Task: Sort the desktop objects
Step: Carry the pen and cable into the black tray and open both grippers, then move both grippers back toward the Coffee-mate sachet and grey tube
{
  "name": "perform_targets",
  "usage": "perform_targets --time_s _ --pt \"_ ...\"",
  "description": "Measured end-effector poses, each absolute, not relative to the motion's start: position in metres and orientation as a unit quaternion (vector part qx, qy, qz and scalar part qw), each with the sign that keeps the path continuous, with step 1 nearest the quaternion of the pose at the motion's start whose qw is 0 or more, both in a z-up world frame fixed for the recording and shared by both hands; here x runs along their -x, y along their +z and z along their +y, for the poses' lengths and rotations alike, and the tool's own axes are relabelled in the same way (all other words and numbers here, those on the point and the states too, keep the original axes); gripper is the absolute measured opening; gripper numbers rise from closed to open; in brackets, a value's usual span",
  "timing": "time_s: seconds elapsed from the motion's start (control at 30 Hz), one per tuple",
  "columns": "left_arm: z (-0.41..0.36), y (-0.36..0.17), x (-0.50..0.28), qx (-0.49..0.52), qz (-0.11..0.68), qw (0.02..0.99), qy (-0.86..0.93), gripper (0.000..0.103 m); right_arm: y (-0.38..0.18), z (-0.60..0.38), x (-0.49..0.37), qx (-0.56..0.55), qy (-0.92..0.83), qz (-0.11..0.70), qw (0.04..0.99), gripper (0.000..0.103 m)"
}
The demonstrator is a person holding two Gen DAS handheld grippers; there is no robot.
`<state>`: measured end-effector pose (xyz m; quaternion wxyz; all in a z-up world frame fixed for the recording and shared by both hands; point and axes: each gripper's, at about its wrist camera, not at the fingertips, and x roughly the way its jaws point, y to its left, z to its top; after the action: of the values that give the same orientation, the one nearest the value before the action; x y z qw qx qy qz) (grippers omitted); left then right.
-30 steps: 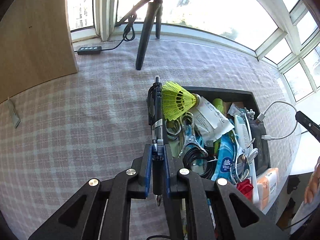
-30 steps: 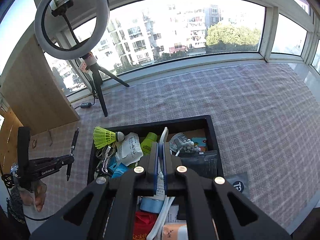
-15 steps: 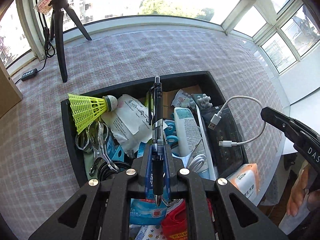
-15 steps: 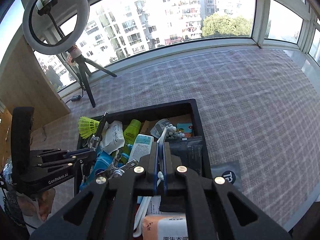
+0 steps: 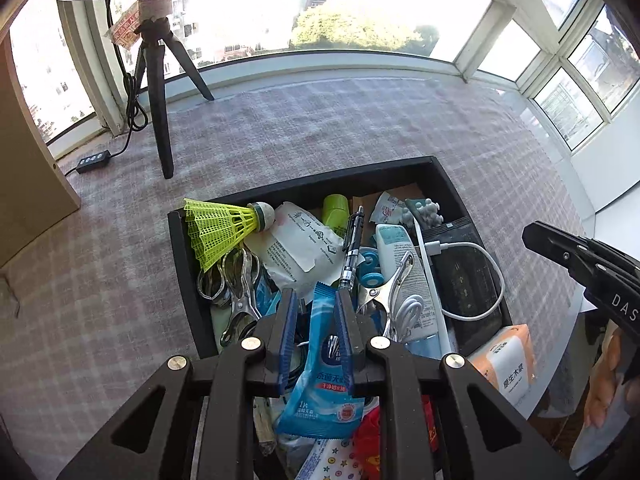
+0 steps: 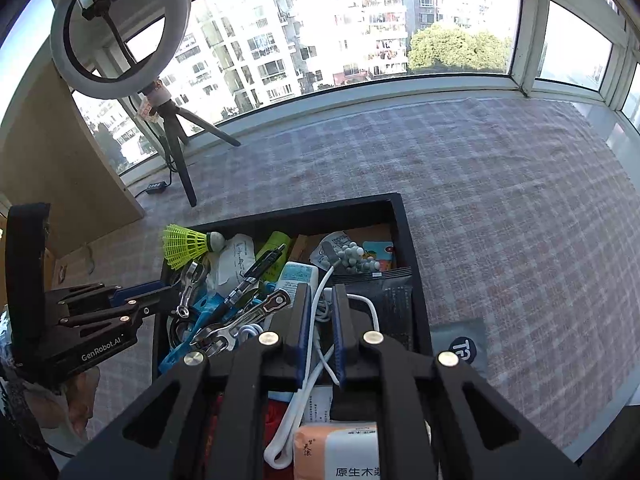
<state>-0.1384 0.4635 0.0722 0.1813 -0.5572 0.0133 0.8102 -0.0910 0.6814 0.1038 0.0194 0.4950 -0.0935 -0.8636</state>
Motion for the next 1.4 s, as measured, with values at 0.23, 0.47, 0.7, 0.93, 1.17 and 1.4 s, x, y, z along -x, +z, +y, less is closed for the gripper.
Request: perform_targets --time_s 0.23,0.47,0.7,0.93,1.17,1.4 --pt "0.42 0.086 0.123 0.537 0.017 0.152 0.829 0.018 0.103 0.641 0.093 -0.497 -0.864 -0.073 0.04 0.012" --pt "0.359 0.107 0.093 0.499 0.015 0.111 0.859 0.024 0.115 0.58 0.089 -0.479 -0.873 -0.056 0.069 0.036" --pt "0.282 0.119 0.056 0.471 0.011 0.068 0.88 0.028 0.119 0.497 0.073 -0.46 -0.882 -0.014 0.101 0.053" --pt "0.188 0.097 0.034 0.489 -0.024 0.023 0.872 0.031 0.1 0.411 0.065 -0.471 -0.869 0.005 0.153 0.053" --pt "0.078 0.059 0.033 0.524 -0.067 -0.039 0.848 0.036 0.068 0.344 0.082 -0.498 -0.849 -0.01 0.175 0.053" --pt "-0.041 0.033 0.063 0.54 -0.129 -0.105 0.825 0.038 0.055 0.275 0.12 -0.515 -0.833 -0.001 0.201 0.053"
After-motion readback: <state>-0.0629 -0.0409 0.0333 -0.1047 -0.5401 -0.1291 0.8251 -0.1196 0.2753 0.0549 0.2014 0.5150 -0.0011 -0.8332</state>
